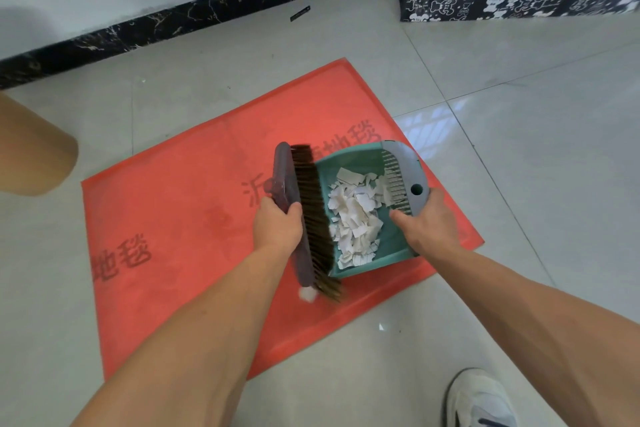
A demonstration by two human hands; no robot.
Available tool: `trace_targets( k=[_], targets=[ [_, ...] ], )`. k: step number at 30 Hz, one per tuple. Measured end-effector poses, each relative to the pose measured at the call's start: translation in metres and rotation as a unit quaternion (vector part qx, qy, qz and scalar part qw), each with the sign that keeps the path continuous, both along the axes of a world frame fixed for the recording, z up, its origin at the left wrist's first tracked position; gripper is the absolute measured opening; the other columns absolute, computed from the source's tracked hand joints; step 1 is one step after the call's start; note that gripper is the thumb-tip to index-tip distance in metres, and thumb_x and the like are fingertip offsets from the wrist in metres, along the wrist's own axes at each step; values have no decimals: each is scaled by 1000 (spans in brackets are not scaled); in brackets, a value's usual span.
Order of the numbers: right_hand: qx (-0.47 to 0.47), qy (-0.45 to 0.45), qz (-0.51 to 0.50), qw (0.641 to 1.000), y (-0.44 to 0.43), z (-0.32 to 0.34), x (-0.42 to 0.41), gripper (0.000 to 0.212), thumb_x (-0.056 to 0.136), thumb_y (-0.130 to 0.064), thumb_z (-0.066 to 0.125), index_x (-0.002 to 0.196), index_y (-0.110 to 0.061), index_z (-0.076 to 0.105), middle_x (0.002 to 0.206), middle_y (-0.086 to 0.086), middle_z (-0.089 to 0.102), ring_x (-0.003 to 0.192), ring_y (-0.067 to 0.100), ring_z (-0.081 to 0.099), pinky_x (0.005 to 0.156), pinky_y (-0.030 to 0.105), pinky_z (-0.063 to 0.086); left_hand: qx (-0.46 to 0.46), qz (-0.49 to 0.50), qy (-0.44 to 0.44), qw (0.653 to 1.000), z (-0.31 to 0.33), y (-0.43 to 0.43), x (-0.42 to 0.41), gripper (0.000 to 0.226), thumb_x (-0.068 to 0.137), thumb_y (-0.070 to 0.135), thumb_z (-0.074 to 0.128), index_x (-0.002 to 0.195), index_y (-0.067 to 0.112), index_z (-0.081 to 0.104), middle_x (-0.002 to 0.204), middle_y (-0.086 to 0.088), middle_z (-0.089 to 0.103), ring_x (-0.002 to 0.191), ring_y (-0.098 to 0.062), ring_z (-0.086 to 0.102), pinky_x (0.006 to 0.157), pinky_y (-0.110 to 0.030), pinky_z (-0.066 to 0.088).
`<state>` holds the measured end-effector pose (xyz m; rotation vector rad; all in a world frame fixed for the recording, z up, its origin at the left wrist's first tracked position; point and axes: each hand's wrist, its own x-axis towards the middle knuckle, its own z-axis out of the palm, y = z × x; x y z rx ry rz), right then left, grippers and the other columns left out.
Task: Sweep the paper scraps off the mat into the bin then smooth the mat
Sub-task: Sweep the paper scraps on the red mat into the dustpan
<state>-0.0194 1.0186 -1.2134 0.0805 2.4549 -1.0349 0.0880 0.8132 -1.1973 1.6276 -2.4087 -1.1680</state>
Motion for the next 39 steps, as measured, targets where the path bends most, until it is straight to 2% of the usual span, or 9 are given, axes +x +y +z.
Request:
trace_targets(
  k=[3, 7, 13, 18, 22, 26, 32, 36, 39],
  targets=[
    [0, -13, -5, 1000, 2, -2, 0, 54, 79, -34, 75, 119, -15, 43, 99, 0, 55, 85, 23, 56, 66, 34, 47, -12, 12, 39, 999, 6, -1, -8, 27, 88, 32, 58, 105, 12, 53, 102, -9, 63, 97, -31, 59, 80, -37, 46],
    [-4, -19, -8, 1000, 5, -3, 4, 55, 79, -32, 75, 119, -13, 43, 98, 0, 55, 84, 22, 55, 55, 27, 39, -70, -10, 83, 994, 19, -24, -4, 21, 87, 30, 60, 99, 14, 52, 93, -4, 60, 89, -25, 56, 73, -31, 38],
    [-10, -9, 3, 1000, 4, 0, -1, 53, 79, -33, 74, 118, -16, 43, 99, 0, 56, 85, 23, 58, 58, 30, 44, -174, -54, 50, 982, 20, -58, 24, 25, 87, 27, 60, 98, 6, 51, 98, -16, 59, 94, -34, 55, 81, -43, 43],
    [-4, -15, 6, 1000, 4, 1, -2, 54, 79, -33, 74, 120, -16, 43, 101, 1, 56, 85, 23, 57, 59, 30, 42, -132, -42, -27, 990, 0, -42, 44, 26, 87, 25, 62, 98, 3, 53, 103, -21, 60, 100, -40, 56, 83, -43, 41],
    [-9, -23, -5, 1000, 4, -3, 4, 49, 79, -32, 75, 113, -16, 42, 95, -1, 54, 84, 22, 55, 63, 31, 42, -56, 2, 11, 998, -8, -7, 30, 23, 87, 26, 62, 96, 6, 55, 97, -18, 64, 96, -37, 60, 78, -39, 42],
    [-13, -15, -1, 1000, 6, -6, 6, 48, 79, -32, 75, 108, -18, 40, 95, -1, 54, 84, 22, 55, 65, 32, 44, -13, 3, 61, 998, 8, 5, -4, 20, 88, 31, 59, 98, 15, 54, 91, -2, 61, 87, -25, 57, 72, -30, 37],
    [-20, -22, -4, 1000, 5, -3, 4, 47, 80, -30, 74, 109, -17, 40, 86, -6, 50, 79, 19, 53, 50, 22, 37, -100, -62, 87, 989, 27, -23, -11, 19, 86, 27, 59, 93, 11, 53, 91, -8, 62, 83, -26, 55, 73, -35, 40],
    [-20, -27, -6, 999, 6, -4, 4, 50, 80, -32, 74, 112, -16, 40, 94, -1, 53, 82, 21, 54, 58, 29, 40, -181, -90, 2, 979, 21, -44, 11, 24, 86, 23, 61, 97, 5, 51, 101, -19, 58, 96, -38, 55, 81, -43, 42],
    [-22, -24, -1, 999, 6, -5, 6, 52, 80, -31, 75, 116, -14, 41, 96, -1, 52, 83, 20, 53, 63, 29, 39, -165, -86, -71, 980, 5, -38, 28, 28, 86, 23, 63, 100, 1, 51, 105, -24, 58, 101, -42, 54, 84, -45, 42]
  ],
)
